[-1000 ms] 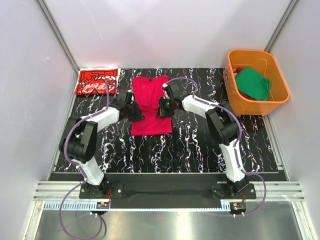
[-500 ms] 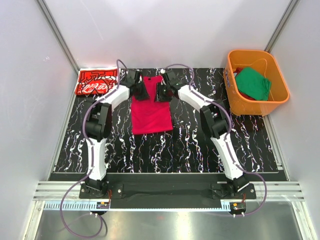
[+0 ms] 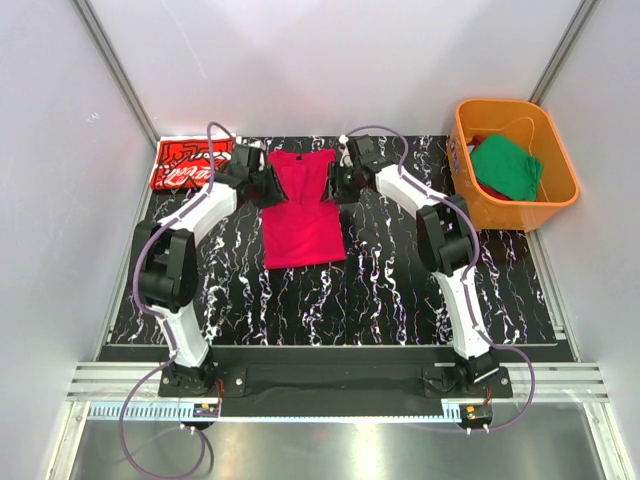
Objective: Fold and stack the t-shirts
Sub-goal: Fold the tshirt
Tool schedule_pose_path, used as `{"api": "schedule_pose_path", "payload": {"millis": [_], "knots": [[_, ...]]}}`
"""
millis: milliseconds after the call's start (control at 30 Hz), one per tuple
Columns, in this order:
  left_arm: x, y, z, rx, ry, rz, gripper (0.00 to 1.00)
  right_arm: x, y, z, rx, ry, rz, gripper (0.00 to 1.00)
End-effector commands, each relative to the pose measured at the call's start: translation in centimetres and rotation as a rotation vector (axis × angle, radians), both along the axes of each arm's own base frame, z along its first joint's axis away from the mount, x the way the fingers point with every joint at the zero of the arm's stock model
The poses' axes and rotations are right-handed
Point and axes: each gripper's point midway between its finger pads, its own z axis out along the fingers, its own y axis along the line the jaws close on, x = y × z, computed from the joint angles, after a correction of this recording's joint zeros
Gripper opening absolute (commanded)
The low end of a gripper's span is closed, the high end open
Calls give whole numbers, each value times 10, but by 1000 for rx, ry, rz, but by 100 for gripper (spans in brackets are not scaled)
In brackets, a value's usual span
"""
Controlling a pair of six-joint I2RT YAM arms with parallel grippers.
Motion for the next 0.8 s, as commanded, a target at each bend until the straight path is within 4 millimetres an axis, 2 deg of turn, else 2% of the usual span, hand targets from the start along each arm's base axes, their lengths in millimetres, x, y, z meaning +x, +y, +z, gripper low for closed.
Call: {"api": "schedule_pose_path", "payload": {"millis": [0,133,267,300,367,433,467,500,600,633,700,733,767], "knots": [[0,-15,-17,-92,2,-43,35,-3,29,54,169,-76,87,54],[1,0,-29,-39,12,-3,35,3,12,34,126,-54,72,55],[7,20,-21,5,-37,38,33,3,2,30,135,-66,90,49],[7,21,-23,-22,-32,28,31,1,3,31,149,-65,110,37],[13,17,-20,-64,-52,7,24,-1,7,33,176,-69,137,25],[15,14,-28,-103,-30,-11,22,-7,15,31,226,-47,183,16],[16,12,-30,-125,-23,-9,22,-6,18,31,248,-51,195,15],[16,12,-39,-145,-1,-9,22,-8,20,23,267,-24,199,15],[23,14,-53,-164,28,10,22,5,14,7,315,6,148,15],[25,17,-64,-166,47,18,22,9,10,2,329,16,127,15],[32,25,-71,-155,52,38,22,25,-6,-11,347,27,63,15],[32,26,-83,-151,81,41,22,28,-11,-16,351,35,47,15],[39,26,-83,-153,74,33,22,37,-19,-16,360,38,26,15]]}}
